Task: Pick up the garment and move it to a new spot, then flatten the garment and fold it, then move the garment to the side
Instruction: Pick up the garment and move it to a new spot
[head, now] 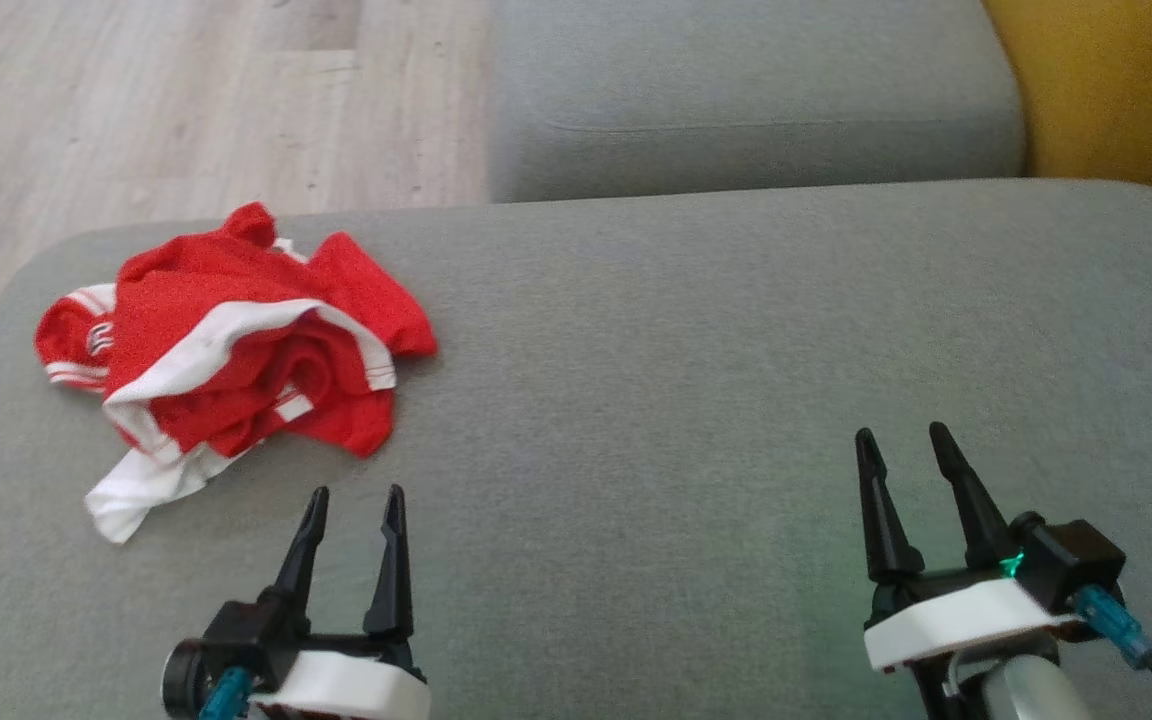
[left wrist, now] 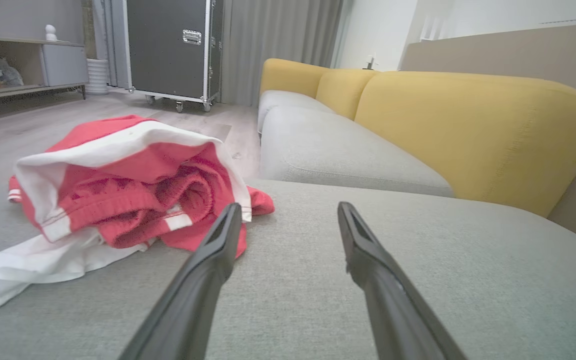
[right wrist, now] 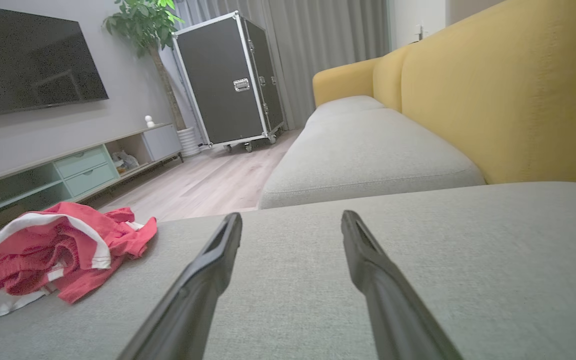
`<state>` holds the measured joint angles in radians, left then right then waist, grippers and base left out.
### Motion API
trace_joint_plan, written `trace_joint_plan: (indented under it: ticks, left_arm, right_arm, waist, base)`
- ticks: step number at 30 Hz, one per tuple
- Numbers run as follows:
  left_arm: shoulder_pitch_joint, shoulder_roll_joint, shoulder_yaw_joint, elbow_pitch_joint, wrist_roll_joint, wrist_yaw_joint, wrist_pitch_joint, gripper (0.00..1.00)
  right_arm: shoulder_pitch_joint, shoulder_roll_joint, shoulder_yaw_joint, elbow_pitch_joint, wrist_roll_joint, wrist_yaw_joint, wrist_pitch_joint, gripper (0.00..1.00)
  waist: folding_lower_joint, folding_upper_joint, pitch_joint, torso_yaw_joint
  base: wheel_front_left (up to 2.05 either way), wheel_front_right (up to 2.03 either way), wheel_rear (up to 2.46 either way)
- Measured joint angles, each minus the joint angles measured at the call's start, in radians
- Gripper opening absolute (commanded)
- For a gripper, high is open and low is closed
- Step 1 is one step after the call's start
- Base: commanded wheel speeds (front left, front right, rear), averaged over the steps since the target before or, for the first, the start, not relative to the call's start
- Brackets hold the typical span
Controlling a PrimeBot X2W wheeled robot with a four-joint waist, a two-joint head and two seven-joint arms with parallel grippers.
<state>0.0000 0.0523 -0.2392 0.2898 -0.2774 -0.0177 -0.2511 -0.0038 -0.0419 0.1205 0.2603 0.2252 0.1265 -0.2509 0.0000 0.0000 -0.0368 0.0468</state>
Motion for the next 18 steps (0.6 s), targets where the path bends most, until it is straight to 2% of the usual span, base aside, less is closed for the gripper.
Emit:
trace_joint_plan:
  ticks: [6, 18]
  left_arm:
    - [0.0, 0.0, 0.031, 0.006, 0.024, -0.002, 0.0, 1.0]
    - [0.011, 0.0, 0.112, 0.005, 0.064, -0.023, -0.001, 1.0]
  right_arm:
    - [0.018, 0.0, 0.024, 0.001, 0.015, 0.0, 0.0, 1.0]
    - [0.035, 0.0, 0.105, 0.006, 0.058, 0.0, 0.0, 1.0]
  waist:
    - [0.0, 0.0, -0.009, 0.057]
    - [0.0, 0.0, -0.036, 0.216]
  base:
    - [0.0, 0.0, 0.0]
    - [0.0, 0.0, 0.0]
